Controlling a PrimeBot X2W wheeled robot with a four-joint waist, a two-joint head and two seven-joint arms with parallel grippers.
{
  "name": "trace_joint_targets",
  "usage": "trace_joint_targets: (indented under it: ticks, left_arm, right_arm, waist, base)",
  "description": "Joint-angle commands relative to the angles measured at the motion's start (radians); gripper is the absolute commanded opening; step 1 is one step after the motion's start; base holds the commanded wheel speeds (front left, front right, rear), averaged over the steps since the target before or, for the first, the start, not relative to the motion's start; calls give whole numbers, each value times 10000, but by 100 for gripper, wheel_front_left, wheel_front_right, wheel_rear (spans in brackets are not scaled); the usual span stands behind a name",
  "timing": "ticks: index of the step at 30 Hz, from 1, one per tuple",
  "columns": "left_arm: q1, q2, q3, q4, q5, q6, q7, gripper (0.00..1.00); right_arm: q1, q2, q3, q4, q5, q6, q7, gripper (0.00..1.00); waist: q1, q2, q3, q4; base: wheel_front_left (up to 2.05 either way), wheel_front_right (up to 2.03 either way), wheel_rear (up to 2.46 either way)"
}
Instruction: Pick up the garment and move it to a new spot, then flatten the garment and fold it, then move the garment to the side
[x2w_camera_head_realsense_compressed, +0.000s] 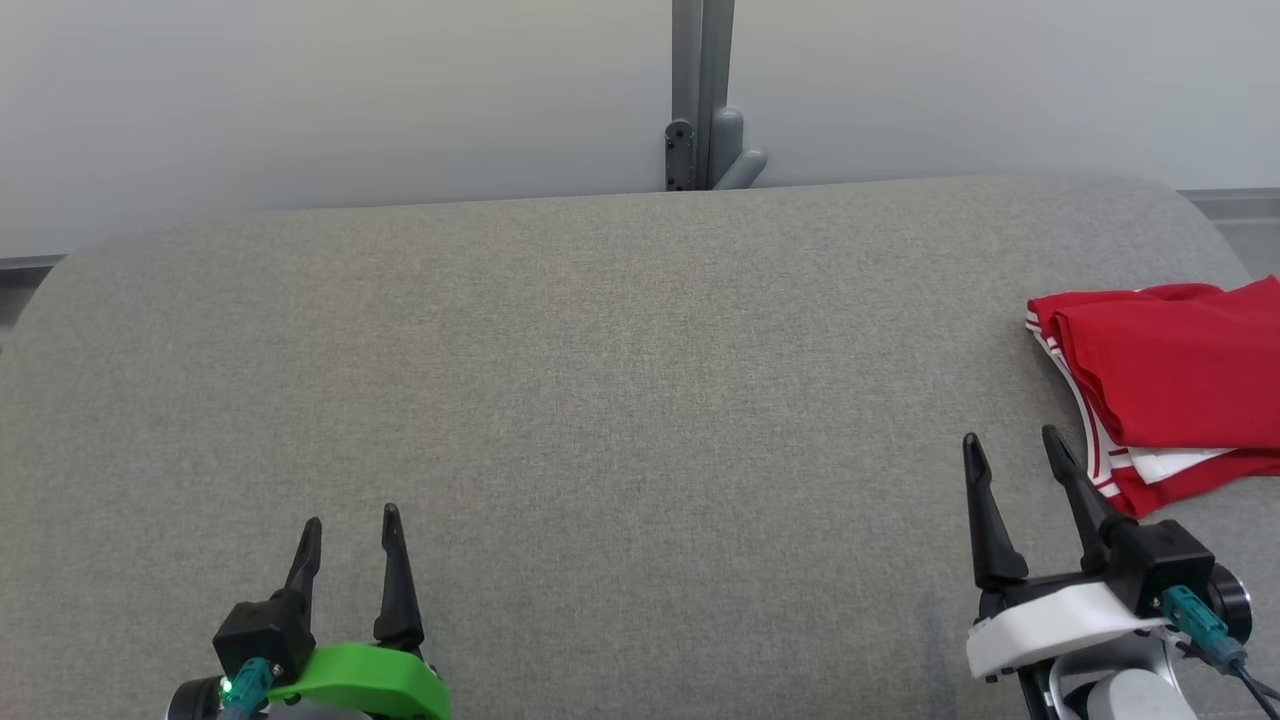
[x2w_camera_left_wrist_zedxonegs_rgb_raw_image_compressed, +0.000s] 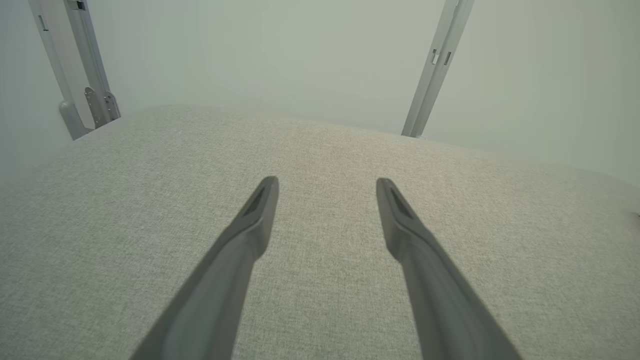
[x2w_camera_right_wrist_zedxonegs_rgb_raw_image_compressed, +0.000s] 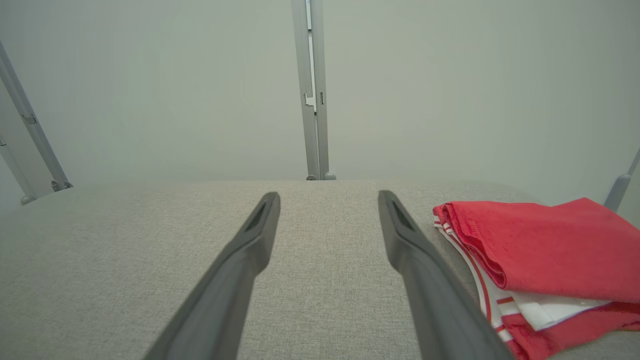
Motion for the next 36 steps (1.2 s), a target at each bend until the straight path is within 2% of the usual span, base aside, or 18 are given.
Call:
trace_joint_targets:
  ticks: [1, 8, 23, 24, 29, 36]
  left_arm:
    - [63, 3, -42, 21, 89, -56, -28, 100]
    - [72, -1, -238, 137, 257, -82, -28, 100]
    - [163, -5, -454, 141, 415, -210, -28, 100]
    - [34, -12, -461, 146, 385, -182, 4, 0]
    - [118, -15, -450, 431, 274, -186, 100, 0]
    - [-104, -16, -246, 458, -1035, -348, 490, 0]
  right_arm:
    - [255, -1, 102, -124, 234, -17, -8, 100]
    - [757, 1, 283, -390, 800, -17, -1, 100]
    - [981, 5, 181, -308, 687, -17, 38, 100]
    - [843, 12, 198, -313, 738, 0, 59, 0]
    - [922, 53, 202, -15, 870, 0, 91, 0]
    - [832, 15, 36, 11, 2312, -1, 388, 0]
  waist:
    - [0, 0, -109, 124]
    - [0, 0, -224, 156]
    - [0, 0, -362, 186]
    - [0, 0, -361, 183]
    - [0, 0, -362, 179]
    - [0, 0, -335, 122]
  base:
    - [0, 0, 0]
    - [0, 0, 0]
    - [0, 0, 0]
    - [0, 0, 0]
    - [0, 0, 0]
    - [0, 0, 0]
